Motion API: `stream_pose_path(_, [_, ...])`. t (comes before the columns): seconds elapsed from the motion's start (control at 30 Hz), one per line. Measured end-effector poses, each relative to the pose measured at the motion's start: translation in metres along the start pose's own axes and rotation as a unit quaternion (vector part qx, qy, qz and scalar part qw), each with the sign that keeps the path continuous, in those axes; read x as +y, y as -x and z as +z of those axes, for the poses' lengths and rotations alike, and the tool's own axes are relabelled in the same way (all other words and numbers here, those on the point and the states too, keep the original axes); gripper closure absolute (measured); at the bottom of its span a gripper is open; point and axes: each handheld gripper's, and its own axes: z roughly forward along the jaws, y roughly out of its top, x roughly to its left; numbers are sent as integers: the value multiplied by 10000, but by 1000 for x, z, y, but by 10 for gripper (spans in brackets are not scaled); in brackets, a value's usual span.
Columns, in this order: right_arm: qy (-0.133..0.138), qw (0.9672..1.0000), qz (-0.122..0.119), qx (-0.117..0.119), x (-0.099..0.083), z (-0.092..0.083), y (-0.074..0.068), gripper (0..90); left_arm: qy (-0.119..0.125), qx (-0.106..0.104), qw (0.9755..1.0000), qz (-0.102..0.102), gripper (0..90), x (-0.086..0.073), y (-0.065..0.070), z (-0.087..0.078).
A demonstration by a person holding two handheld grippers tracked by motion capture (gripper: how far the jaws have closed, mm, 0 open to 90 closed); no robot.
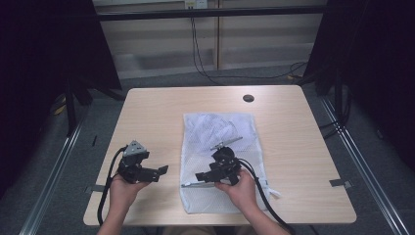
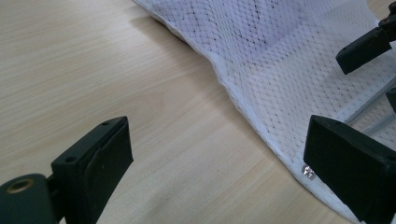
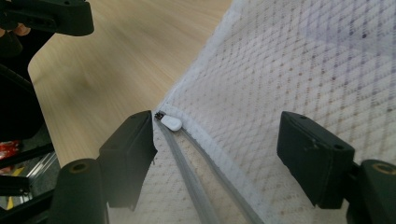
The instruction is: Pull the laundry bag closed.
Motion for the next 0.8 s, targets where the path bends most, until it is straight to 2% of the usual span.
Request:
stream_pose_path(0.17, [-61,9998,83,148,1,6,-1,280,-13,16,10000,-20,79,0,0,0])
stream_pose_path(0.8, [-243,9987,235,370,2,23,-9,347,33,8,10000,-84,79,0,-1,-2])
